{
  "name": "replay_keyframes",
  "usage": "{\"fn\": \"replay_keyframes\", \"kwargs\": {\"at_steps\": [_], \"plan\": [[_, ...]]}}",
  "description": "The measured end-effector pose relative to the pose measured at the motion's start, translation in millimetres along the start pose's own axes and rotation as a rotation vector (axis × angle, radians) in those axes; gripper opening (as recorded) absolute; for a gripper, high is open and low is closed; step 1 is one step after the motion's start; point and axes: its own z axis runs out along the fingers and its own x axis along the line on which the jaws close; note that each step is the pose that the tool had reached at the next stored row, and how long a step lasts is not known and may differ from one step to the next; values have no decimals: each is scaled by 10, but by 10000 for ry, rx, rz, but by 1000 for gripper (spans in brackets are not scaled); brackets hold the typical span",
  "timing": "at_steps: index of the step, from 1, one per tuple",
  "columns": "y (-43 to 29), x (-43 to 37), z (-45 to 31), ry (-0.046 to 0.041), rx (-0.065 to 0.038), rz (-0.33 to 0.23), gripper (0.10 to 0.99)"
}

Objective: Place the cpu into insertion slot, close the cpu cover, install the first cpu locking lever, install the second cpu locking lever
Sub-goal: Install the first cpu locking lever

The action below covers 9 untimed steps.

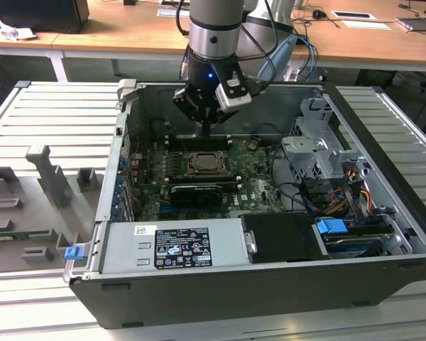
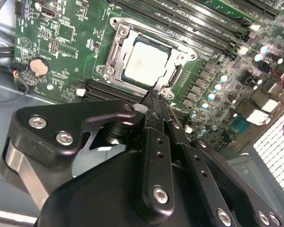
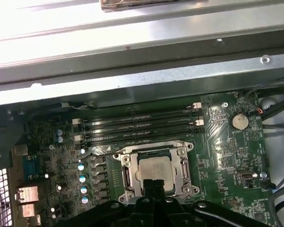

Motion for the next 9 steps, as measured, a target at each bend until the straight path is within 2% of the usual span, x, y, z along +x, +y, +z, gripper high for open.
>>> {"fn": "replay_keyframes", "kwargs": {"at_steps": [5, 9], "plan": [[-1, 0, 1, 17, 23, -902, 106], [-12, 24, 2, -21, 23, -1214, 106]]}}
